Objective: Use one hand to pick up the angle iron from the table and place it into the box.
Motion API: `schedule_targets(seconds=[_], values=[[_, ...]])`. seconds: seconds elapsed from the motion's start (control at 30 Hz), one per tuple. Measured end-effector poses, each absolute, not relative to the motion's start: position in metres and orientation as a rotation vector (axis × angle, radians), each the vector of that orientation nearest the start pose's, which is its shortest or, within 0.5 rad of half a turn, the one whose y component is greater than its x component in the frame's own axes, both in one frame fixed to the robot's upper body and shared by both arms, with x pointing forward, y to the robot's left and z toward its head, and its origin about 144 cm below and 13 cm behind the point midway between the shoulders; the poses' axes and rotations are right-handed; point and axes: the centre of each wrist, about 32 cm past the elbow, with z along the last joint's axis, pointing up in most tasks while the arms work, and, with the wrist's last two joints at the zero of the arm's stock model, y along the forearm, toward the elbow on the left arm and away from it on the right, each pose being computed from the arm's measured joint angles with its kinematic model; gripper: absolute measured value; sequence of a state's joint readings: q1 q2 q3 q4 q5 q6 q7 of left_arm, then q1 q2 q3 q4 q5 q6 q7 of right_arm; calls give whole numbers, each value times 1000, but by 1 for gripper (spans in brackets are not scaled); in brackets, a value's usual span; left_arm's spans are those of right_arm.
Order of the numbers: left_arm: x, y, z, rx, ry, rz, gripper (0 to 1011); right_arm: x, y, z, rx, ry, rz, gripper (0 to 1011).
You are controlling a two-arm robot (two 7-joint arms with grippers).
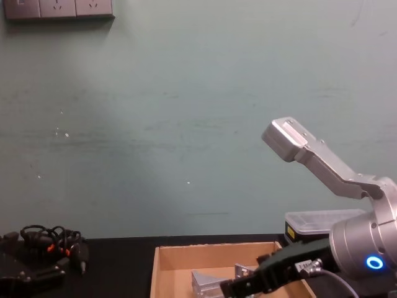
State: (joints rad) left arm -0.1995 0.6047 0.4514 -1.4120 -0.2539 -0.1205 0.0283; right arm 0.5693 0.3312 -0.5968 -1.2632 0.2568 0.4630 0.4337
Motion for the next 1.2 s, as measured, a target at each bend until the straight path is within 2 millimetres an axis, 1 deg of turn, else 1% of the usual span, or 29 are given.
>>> schedule_targets(seconds=[0.23,0.33,0.43,0.6,0.87,0.93,1.2], values=[[489,310,1140,304,-285,1248,1011,567,-189,1217,-492,16,-864,1003],[489,310,1140,305,-285,1248,1011,559,-187,1216,-469,-38,-931,1003],[489,310,1140,304,-285,1248,1011,556,-186,1215,-456,-64,-965,1003],[489,310,1140,304,-285,1248,1011,549,-185,1210,-424,-95,-1046,1003],[489,310,1140,305,-285,1248,1011,538,-179,1200,-393,-155,-1239,1003],[489,310,1140,304,-285,1248,1011,537,-177,1199,-389,-165,-1261,1003],[489,310,1140,304,-285,1248,1011,537,-177,1199,-390,-164,-1257,1003]])
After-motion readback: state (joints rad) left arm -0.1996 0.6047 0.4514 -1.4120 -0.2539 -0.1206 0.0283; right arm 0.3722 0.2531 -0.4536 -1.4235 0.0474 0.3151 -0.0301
